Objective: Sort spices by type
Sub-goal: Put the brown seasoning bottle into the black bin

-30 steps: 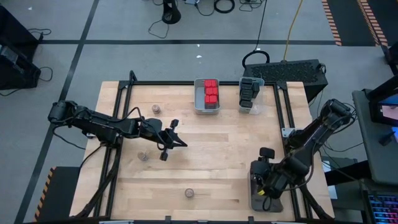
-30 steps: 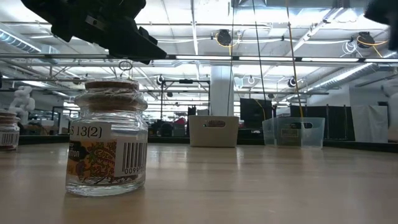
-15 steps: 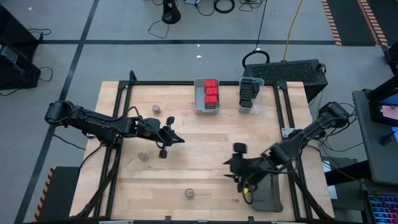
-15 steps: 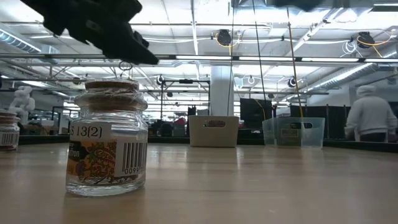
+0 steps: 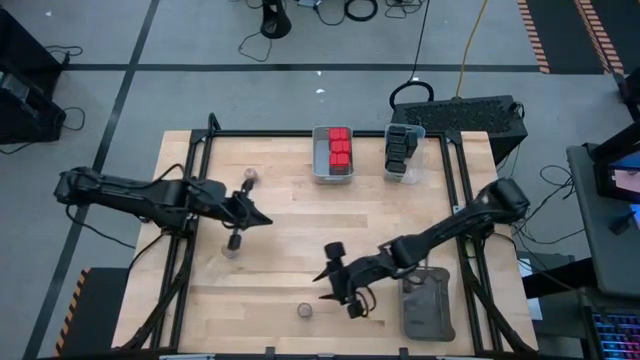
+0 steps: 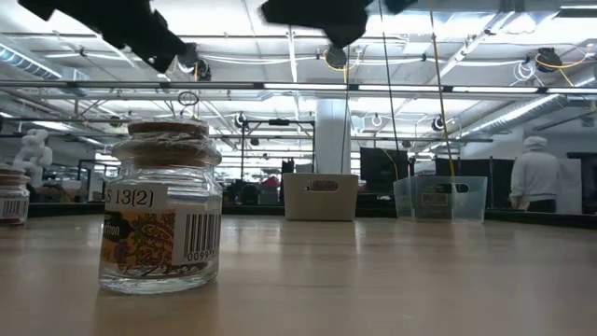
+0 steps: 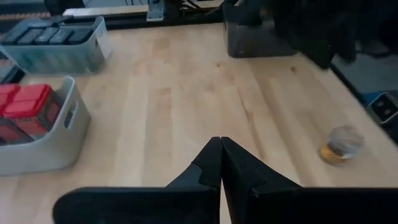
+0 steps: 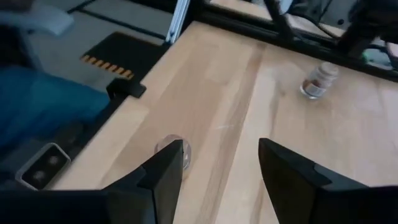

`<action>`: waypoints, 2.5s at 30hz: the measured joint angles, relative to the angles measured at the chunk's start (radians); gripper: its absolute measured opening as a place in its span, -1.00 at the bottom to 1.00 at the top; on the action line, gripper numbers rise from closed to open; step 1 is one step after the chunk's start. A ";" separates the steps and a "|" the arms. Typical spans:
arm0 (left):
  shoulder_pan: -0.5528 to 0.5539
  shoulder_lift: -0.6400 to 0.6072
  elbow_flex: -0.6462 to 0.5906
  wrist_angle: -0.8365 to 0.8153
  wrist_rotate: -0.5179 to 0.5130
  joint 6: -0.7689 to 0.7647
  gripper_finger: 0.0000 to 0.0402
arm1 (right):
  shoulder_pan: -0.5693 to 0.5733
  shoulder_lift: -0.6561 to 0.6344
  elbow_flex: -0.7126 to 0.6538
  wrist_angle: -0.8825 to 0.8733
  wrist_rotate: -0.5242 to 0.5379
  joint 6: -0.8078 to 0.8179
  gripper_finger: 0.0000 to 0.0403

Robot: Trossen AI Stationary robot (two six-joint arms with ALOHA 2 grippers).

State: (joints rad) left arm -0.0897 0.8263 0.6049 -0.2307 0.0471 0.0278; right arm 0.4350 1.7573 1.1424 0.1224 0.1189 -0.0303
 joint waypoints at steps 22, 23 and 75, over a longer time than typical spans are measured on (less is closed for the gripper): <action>-0.295 0.002 -0.222 0.243 -0.085 -0.267 -0.95 | -0.008 0.251 0.233 -0.018 -0.123 -0.038 -0.05; -0.308 0.002 -0.230 0.262 -0.099 -0.280 -0.95 | -0.004 0.251 0.233 -0.020 -0.118 -0.036 -0.05; -0.435 0.005 -0.263 0.453 -0.143 -0.251 -0.95 | 0.008 0.384 0.232 0.054 -0.116 0.005 -0.05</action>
State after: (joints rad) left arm -0.5243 0.8310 0.3424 0.2226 -0.0959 -0.2235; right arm 0.4431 2.1414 1.3743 0.1768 0.0025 -0.0250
